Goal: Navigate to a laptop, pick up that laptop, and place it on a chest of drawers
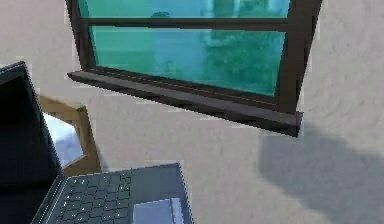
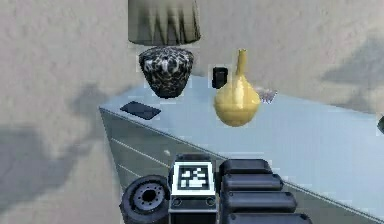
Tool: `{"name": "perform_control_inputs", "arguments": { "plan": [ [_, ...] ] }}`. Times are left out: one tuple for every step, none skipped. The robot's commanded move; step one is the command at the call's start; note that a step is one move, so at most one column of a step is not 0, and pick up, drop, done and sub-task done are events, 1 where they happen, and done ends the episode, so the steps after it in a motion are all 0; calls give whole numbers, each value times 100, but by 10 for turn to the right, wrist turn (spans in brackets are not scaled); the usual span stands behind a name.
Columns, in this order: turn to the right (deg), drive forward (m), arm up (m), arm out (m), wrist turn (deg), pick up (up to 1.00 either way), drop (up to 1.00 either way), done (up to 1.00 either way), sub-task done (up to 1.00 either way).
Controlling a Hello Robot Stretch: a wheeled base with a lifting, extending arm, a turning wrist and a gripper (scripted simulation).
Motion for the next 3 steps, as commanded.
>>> {"name": "perform_control_inputs", "arguments": {
  "plan": [
    [450, 0, 0, 0, 0, 0, 0, 0, 0],
    [120, 0, 0, 0, 0, 0, 0, 0, 0],
    [0, 0, 0, 48, 0, 0, 0, 0, 0]
  ]
}}
